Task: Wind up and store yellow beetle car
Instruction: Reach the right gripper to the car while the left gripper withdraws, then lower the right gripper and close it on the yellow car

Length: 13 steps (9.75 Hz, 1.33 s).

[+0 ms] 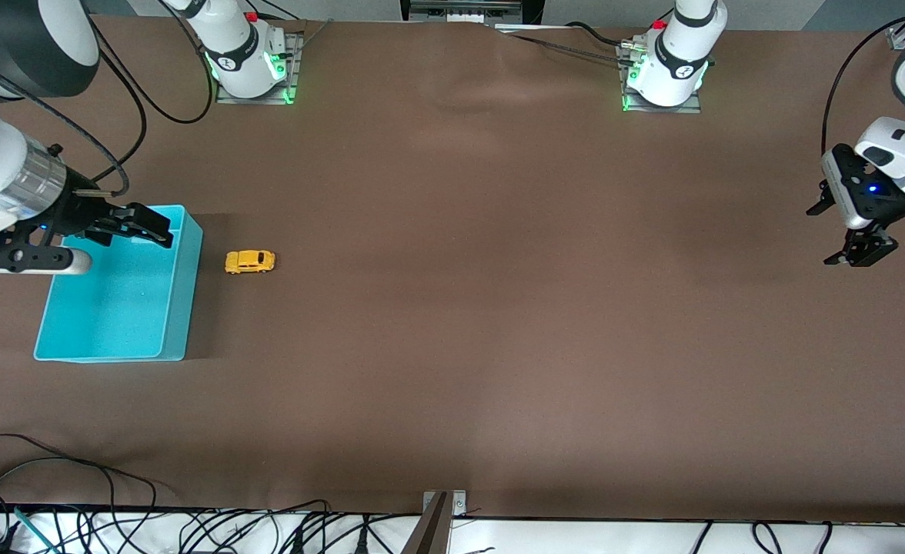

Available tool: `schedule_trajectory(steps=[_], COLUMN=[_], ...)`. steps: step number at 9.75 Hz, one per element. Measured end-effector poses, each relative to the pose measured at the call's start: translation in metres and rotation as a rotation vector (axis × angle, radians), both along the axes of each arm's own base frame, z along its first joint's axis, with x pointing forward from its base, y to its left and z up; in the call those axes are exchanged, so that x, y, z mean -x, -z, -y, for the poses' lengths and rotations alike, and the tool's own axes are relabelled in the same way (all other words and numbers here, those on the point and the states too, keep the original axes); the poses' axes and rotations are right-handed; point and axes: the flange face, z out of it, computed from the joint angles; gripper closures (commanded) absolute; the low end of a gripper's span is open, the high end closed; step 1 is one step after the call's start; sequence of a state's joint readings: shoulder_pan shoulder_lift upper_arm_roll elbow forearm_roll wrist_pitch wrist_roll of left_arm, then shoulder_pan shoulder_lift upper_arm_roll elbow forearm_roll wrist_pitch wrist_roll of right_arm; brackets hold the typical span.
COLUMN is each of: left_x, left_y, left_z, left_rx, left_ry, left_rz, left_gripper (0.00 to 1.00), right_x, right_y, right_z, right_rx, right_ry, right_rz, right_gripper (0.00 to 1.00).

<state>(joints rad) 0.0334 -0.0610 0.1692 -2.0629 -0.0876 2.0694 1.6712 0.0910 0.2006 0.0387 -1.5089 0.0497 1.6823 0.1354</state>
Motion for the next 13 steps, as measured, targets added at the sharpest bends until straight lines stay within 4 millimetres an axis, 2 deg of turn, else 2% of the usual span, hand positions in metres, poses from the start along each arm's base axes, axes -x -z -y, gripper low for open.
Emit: schedule_trajectory(steps=[2, 5, 6, 8, 9, 11, 13], left_x=[-0.002, 0.002, 0.004, 0.009, 0.014, 0.02, 0.017], left_y=[-0.043, -0.089, -0.11, -0.153, -0.172, -0.195, -0.191], left_z=[0.002, 0.016, 0.028, 0.07, 0.084, 0.098, 0.117], left_rx=[0.027, 0.03, -0.001, -0.063, -0.074, -0.084, -0.1], left_ry=[-0.188, -0.425, -0.51, -0.663, -0.735, -0.922, -1.157], left_rz=[-0.071, -0.166, -0.19, -0.208, -0.213, -0.224, -0.233], left_gripper=[0.0, 0.0, 0.0, 0.0, 0.0, 0.0, 0.0], right_x=[-0.005, -0.013, -0.015, -0.022, -0.024, -0.023, -0.013], right_y=[0.037, 0.115, 0.143, 0.193, 0.214, 0.243, 0.263], right_z=[-0.019, -0.052, -0.056, -0.057, -0.055, -0.051, -0.046], right_rx=[-0.002, -0.02, -0.035, -0.068, -0.08, -0.079, -0.092], right_ry=[-0.16, -0.426, -0.533, -0.74, -0.848, -1.018, -1.115], right_rz=[-0.058, -0.149, -0.171, -0.184, -0.169, -0.146, -0.159], right_gripper=[0.0, 0.0, 0.0, 0.0, 0.0, 0.0, 0.0])
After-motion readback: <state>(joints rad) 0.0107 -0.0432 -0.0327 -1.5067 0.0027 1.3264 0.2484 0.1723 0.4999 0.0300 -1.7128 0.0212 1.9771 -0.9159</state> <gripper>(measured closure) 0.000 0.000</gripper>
